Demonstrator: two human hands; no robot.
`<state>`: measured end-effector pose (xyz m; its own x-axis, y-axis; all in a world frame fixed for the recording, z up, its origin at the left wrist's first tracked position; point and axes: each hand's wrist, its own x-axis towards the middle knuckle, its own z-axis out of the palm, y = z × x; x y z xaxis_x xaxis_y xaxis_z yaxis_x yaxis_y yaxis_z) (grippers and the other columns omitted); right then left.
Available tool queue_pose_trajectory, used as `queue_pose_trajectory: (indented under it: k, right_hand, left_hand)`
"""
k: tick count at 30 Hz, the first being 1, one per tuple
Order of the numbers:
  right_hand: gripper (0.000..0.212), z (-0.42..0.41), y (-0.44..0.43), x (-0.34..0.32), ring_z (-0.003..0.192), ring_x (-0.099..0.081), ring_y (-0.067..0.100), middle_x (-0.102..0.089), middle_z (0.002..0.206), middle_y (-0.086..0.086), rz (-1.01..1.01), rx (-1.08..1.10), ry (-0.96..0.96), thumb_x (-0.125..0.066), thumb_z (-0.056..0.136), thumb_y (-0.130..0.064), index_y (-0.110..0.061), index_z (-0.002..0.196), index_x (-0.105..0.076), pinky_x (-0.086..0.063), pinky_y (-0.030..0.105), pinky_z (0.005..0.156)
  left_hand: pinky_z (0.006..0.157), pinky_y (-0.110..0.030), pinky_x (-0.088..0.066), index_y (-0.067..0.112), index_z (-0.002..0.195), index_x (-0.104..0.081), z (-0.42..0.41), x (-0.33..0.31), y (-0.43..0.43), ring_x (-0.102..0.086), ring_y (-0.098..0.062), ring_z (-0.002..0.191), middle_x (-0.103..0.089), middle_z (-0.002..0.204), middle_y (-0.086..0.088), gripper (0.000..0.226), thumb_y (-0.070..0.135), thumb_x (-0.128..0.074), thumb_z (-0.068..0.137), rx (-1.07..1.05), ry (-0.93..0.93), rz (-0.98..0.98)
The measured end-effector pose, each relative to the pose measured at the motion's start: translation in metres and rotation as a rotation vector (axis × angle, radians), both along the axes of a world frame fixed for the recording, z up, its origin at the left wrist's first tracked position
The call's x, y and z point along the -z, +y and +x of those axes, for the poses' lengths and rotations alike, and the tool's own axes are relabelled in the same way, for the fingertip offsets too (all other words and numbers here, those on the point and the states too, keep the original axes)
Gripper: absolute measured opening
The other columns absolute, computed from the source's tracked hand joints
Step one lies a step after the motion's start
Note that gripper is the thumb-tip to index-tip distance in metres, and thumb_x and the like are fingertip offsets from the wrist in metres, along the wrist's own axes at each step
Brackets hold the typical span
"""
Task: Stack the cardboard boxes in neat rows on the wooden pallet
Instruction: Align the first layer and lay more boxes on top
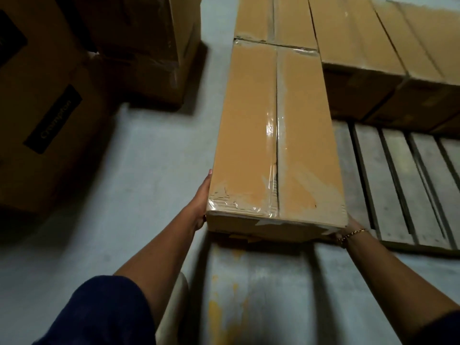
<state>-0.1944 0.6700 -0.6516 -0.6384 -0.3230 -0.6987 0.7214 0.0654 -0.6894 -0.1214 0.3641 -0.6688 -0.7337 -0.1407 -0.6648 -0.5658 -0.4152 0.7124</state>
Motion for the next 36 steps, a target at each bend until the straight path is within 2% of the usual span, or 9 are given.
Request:
queue_pose_trajectory:
  k: [3,7,9,16,22,24,30,33,36]
  right_hand:
    - [0.043,-0.02,-0.009,-0.033,0.07,-0.072,0.017,-0.075,0.074,0.005,0.213,0.182,0.114,-0.029,0.111,-0.038,-0.015,0.096,-0.061,-0.053,0.024,0.059]
    - [0.07,-0.014,0.002,-0.074,0.115,-0.063,0.026,-0.071,0.122,0.008,0.378,0.048,0.064,-0.029,0.099,-0.071,-0.018,0.13,-0.063,-0.049,0.043,0.097]
    - [0.073,-0.01,0.002,-0.108,0.135,-0.05,0.028,-0.052,0.15,0.006,0.473,0.002,0.117,-0.03,0.099,-0.071,-0.02,0.15,-0.046,-0.039,0.05,0.111]
    - [0.077,0.005,-0.023,-0.28,0.151,-0.028,0.022,-0.029,0.165,-0.002,0.595,-0.178,0.323,-0.033,0.099,-0.07,-0.023,0.16,-0.029,-0.028,0.04,0.114]
    - [0.114,0.009,-0.07,-0.418,0.151,-0.03,0.021,-0.032,0.164,-0.002,0.544,-0.303,0.37,-0.029,0.071,-0.099,-0.026,0.159,-0.03,-0.024,0.047,0.123]
    - [0.108,0.004,-0.093,-0.459,0.151,-0.028,0.019,-0.03,0.165,-0.004,0.509,-0.315,0.382,-0.03,0.076,-0.094,-0.026,0.16,-0.029,-0.022,0.045,0.124]
    - [0.141,-0.027,-0.166,-0.548,0.148,-0.036,0.02,-0.034,0.163,-0.006,0.463,-0.338,0.402,-0.028,0.045,-0.111,-0.028,0.159,-0.031,-0.027,0.046,0.121]
    - [0.143,-0.047,-0.207,-0.58,0.146,-0.038,0.021,-0.035,0.162,-0.005,0.432,-0.339,0.416,-0.03,0.042,-0.111,-0.027,0.158,-0.032,-0.027,0.046,0.121]
    - [0.13,-0.065,-0.246,-0.604,0.147,-0.038,0.021,-0.035,0.162,-0.005,0.395,-0.355,0.433,-0.034,0.056,-0.106,-0.025,0.158,-0.033,-0.026,0.046,0.122]
  left_hand:
    - [0.083,-0.037,-0.057,0.025,0.113,-0.069,-0.002,-0.022,-0.01,-0.076,-0.017,0.084,-0.08,0.096,-0.001,0.055,0.062,-0.029,0.107,0.009,-0.035,-0.058]
    - [0.12,-0.062,-0.027,0.026,0.153,-0.048,0.005,-0.071,-0.023,-0.048,-0.033,0.141,-0.054,0.153,-0.006,0.11,0.1,-0.031,0.073,0.059,-0.22,-0.102]
    - [0.123,-0.06,-0.02,0.024,0.162,-0.031,0.009,-0.118,-0.02,-0.032,-0.03,0.152,-0.033,0.166,-0.005,0.096,0.087,-0.026,0.09,0.036,-0.229,-0.21]
    - [0.124,-0.043,-0.019,0.033,0.16,-0.031,0.024,-0.282,-0.016,-0.025,-0.019,0.155,-0.027,0.168,0.006,0.073,0.073,-0.034,0.099,0.155,-0.082,-0.382]
    - [0.127,-0.049,-0.019,0.038,0.159,-0.034,0.049,-0.418,-0.033,-0.026,-0.015,0.154,-0.03,0.166,0.013,0.115,0.103,-0.039,0.064,0.2,-0.077,-0.449]
    - [0.126,-0.05,-0.022,0.04,0.157,-0.037,0.055,-0.452,-0.051,-0.029,-0.016,0.153,-0.033,0.165,0.014,0.116,0.105,-0.04,0.061,0.175,-0.077,-0.449]
    - [0.125,-0.048,-0.025,0.038,0.153,-0.044,0.052,-0.531,-0.127,-0.034,-0.014,0.15,-0.04,0.161,0.012,0.11,0.102,-0.048,0.064,0.086,-0.068,-0.452]
    - [0.123,-0.044,-0.03,0.029,0.151,-0.05,0.035,-0.574,-0.164,-0.043,-0.016,0.144,-0.049,0.156,0.006,0.113,0.099,-0.05,0.062,0.073,-0.072,-0.499]
    - [0.111,-0.033,-0.036,0.02,0.151,-0.05,0.011,-0.607,-0.199,-0.049,-0.02,0.139,-0.052,0.152,-0.001,0.08,0.071,-0.057,0.09,0.081,-0.072,-0.549]
